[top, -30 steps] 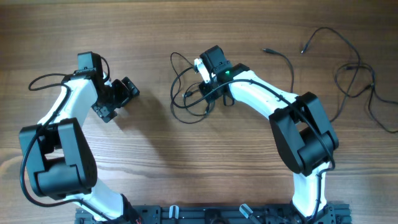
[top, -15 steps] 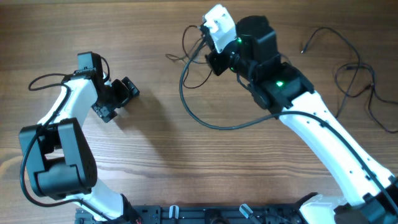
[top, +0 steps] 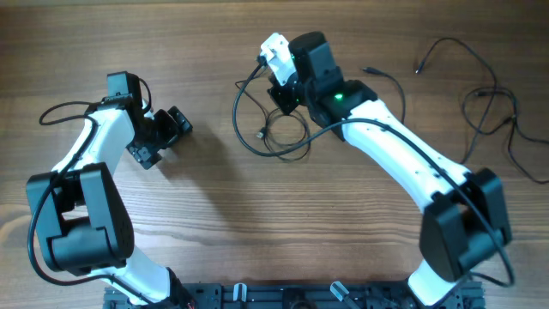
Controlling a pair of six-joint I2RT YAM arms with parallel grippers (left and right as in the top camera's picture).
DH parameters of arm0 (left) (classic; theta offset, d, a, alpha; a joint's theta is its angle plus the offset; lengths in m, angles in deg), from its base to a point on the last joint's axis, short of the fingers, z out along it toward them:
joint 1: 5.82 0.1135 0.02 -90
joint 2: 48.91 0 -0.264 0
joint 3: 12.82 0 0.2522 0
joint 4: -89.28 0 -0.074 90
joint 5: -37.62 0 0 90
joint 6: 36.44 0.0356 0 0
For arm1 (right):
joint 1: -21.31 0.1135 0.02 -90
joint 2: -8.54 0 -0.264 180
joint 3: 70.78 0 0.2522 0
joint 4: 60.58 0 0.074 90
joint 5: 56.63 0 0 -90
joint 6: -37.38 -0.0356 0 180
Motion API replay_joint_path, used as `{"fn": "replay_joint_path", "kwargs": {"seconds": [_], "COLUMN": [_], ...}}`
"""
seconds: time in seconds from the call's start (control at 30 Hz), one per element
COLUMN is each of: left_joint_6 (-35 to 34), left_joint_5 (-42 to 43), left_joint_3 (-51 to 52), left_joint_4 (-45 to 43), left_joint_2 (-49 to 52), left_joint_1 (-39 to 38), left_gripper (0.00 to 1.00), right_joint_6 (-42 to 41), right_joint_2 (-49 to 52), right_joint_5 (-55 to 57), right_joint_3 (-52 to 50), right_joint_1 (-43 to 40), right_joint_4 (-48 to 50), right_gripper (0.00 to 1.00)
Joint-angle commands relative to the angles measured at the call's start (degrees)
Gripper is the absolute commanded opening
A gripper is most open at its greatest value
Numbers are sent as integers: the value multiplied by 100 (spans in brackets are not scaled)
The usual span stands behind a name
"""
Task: Untangle cables
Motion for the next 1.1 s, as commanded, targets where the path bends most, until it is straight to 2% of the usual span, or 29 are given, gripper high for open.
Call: {"fn": "replay_joint_path", "kwargs": {"seconds": [0.0,0.07,0.13,0.2,0.23,0.27,0.4,0.5,0.57,0.63,0.83,0.87,0.9,0.97,1.07], "left_joint_6": [92,92,92,92,92,92,92,92,92,92,92,92,92,92,92], "left_joint_5": [-61,-61,-61,-61,-61,-61,-61,-61,-63,-61,-61,-61,-61,-61,-61], "left_joint_3": [7,7,7,7,7,7,7,7,7,7,7,7,7,7,7], "left_joint_4": [4,4,4,4,4,4,4,4,4,4,4,4,4,4,4], "left_joint_2": [46,46,46,46,46,46,46,46,46,46,46,46,46,46,46], "left_joint_1": [-20,-20,-20,-20,-20,-20,-20,-20,-20,-20,-20,-20,-20,-20,-20], "left_gripper": [100,100,100,100,100,100,100,100,100,100,100,100,100,100,100], "right_joint_6": [28,-232,-1145,-2782,-3425,-3602,-5042,-5136,-5617,-6183,-6120,-6116,-6129,-5936,-4804], "right_joint_2": [601,903,1174,1307,1318,1318,1318,1331,1478,1829,2400,2417,2420,2420,2323], "right_joint_5": [-289,-291,-289,-291,-289,-247,1451,2636,3235,3163,3145,3150,3195,3235,3235], "right_joint_3": [24,24,20,-4,-20,-20,-20,-20,-20,-20,-17,-17,-17,-17,-15], "right_joint_1": [-13,0,2,37,70,127,588,1088,1257,1257,1228,1211,1191,1110,1062], "right_joint_4": [367,627,680,535,420,345,-221,-428,-494,-448,328,442,481,479,619], "right_gripper": [27,56,69,76,84,98,100,100,100,100,99,67,4,4,4]}}
